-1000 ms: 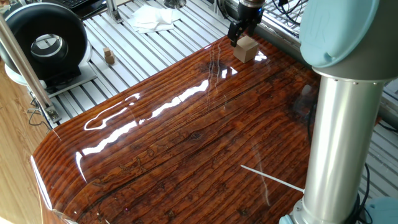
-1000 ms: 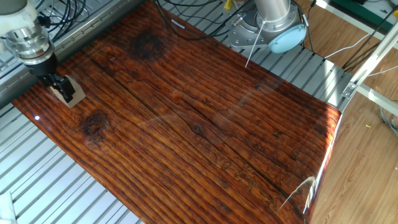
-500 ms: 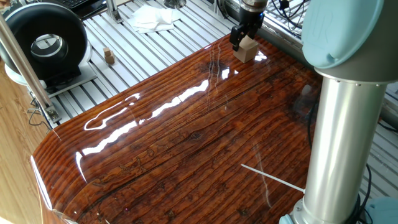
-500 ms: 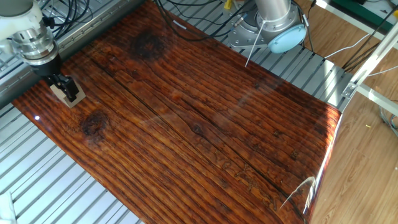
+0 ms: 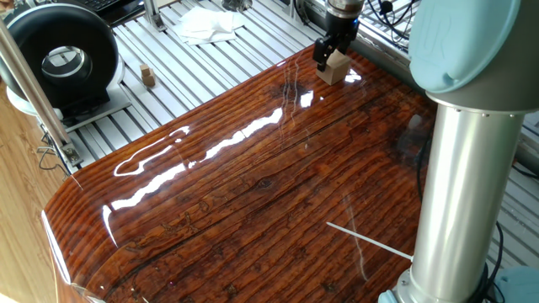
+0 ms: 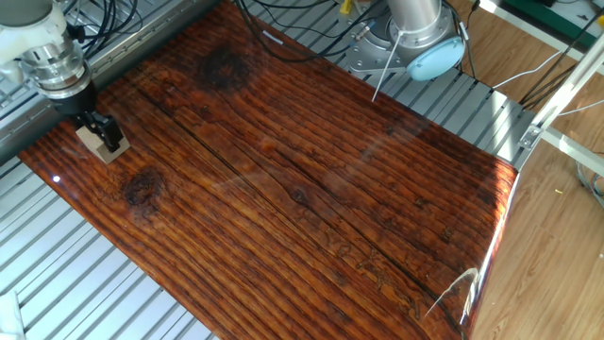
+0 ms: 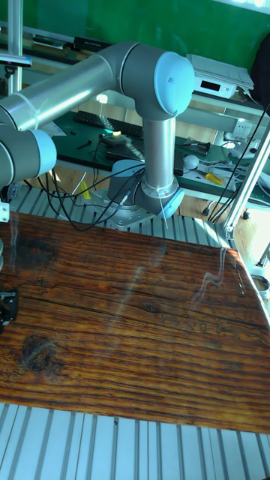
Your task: Hold a small block with the gripper and sweep it from left to right on the table
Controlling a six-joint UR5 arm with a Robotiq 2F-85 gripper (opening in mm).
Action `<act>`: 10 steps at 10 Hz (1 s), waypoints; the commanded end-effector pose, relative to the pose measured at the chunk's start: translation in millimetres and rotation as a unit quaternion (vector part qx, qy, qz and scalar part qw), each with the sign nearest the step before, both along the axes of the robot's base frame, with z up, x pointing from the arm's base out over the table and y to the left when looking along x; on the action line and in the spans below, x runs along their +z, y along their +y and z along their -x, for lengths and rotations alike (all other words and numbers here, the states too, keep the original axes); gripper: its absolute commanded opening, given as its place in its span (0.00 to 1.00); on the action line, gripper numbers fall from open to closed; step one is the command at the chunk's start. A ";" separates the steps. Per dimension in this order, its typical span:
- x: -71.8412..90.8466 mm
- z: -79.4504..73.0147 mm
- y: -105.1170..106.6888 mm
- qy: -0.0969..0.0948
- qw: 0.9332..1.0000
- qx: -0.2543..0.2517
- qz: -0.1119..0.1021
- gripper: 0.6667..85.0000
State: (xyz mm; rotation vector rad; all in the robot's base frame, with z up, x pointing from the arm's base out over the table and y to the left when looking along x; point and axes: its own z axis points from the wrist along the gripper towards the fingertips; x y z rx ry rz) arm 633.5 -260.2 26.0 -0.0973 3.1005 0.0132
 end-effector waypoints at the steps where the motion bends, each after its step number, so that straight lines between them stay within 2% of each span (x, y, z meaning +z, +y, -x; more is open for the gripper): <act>1: 0.2 2.3 -1.1 0.003 1.000 -0.003 -0.001 0.87; 10: -4.3 5.6 -4.7 0.007 1.000 0.001 0.000 0.87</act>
